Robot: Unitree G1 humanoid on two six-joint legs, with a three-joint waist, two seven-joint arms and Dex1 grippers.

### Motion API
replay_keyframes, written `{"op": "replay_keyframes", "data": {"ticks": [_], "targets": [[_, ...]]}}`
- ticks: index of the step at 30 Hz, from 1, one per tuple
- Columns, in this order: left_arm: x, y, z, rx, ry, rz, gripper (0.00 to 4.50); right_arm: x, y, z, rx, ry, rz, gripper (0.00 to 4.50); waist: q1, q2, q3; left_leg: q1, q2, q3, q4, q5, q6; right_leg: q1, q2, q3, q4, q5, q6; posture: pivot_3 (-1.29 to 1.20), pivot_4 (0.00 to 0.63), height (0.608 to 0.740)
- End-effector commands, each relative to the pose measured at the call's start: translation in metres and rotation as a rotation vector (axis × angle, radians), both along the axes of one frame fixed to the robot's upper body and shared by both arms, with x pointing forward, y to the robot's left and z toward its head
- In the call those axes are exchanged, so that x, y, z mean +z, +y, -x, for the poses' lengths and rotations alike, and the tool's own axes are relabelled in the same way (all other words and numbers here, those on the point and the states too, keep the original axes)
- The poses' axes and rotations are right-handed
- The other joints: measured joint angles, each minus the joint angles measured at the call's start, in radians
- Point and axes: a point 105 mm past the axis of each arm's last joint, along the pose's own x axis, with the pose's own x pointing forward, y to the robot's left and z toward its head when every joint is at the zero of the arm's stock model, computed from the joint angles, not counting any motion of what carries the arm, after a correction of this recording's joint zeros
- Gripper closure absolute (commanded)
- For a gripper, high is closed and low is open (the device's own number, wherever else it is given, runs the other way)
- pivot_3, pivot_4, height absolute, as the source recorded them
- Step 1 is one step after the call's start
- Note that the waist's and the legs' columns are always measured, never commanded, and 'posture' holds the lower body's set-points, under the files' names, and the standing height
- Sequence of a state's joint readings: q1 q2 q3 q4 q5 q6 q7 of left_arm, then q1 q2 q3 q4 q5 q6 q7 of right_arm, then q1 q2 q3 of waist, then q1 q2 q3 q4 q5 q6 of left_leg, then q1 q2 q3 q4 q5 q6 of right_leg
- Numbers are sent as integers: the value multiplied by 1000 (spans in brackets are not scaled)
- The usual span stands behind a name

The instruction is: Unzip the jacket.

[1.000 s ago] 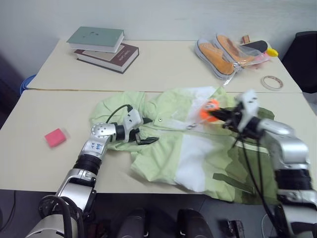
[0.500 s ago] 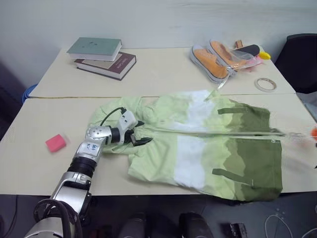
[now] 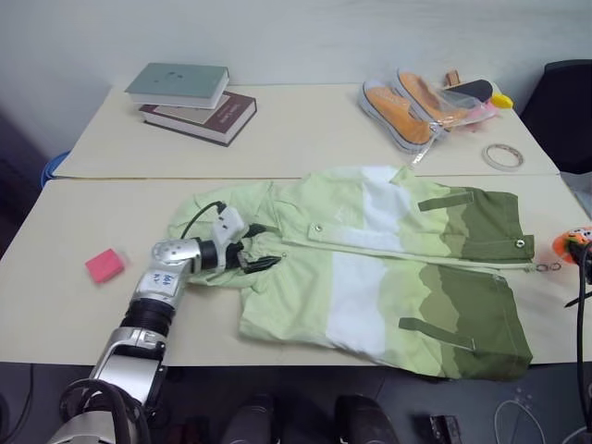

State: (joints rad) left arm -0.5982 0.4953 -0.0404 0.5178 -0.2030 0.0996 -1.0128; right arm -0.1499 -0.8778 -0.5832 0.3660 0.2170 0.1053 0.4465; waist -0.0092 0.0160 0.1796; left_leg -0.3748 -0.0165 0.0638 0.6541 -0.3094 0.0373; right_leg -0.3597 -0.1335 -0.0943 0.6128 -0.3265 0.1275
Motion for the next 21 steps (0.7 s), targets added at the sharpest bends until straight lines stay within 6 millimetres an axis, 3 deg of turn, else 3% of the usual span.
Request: {"op": "replay_keyframes", "data": {"ticks": [1, 3, 5, 8, 10, 13, 15, 18, 21], "targets": [[45, 14, 14, -45, -66, 109, 0, 90, 9, 10, 85, -363, 165, 816, -10, -1, 4, 0, 0, 1, 0, 0, 1, 0, 0, 0, 1, 0, 0, 0, 150, 740], [57, 21, 29, -98, -95, 118, 0, 96, 42, -2, 304, -366, 177, 118, -18, -5, 7, 1, 0, 0, 0, 1, 1, 0, 1, 0, 1, 0, 0, 0, 150, 740], [62, 28, 40, -123, -115, 100, 0, 94, 66, -13, 449, -345, 156, 48, -22, -10, 9, 5, 2, 0, 1, 1, -1, 4, 0, 1, -1, 0, 0, 0, 150, 740], [50, 49, 55, -103, -145, -23, 0, 94, 120, -29, 688, -342, 65, 48, -27, -10, 9, 5, 6, -1, 1, 0, -3, 5, 0, 1, 0, 1, -1, 0, 150, 740], [40, 58, 64, -83, -164, -74, 0, 75, 162, -28, 889, -253, 93, 48, -20, -9, 10, 4, 7, -1, 0, 0, -3, 4, 0, 2, -1, 1, -2, 0, 150, 740], [18, 73, 78, -17, -136, -169, 0, 36, 216, -10, 1174, -126, 239, 48, -8, -9, 10, 2, 7, -2, -2, -1, -4, 1, 0, 4, -2, 0, -2, 0, 150, 740], [8, 75, 87, 16, -139, -177, 0, 11, 231, 0, 1285, -57, 268, 48, 6, -9, 10, -1, 7, -3, -1, -2, -3, 0, 0, 4, -4, 0, -3, 0, 150, 740], [4, 74, 96, 50, -171, -158, 0, -14, 230, 8, 1346, 16, 273, 48, 22, -10, 10, -2, 6, -3, 4, -5, 1, 2, -3, 4, -4, 1, -2, 0, 150, 740], [13, 70, 103, 123, -211, -88, 0, -36, 224, 17, 1370, 104, 215, 48, 25, -10, 11, -2, 4, -3, 9, -8, 4, 3, -6, 4, -7, 1, -2, 0, 150, 740]]}}
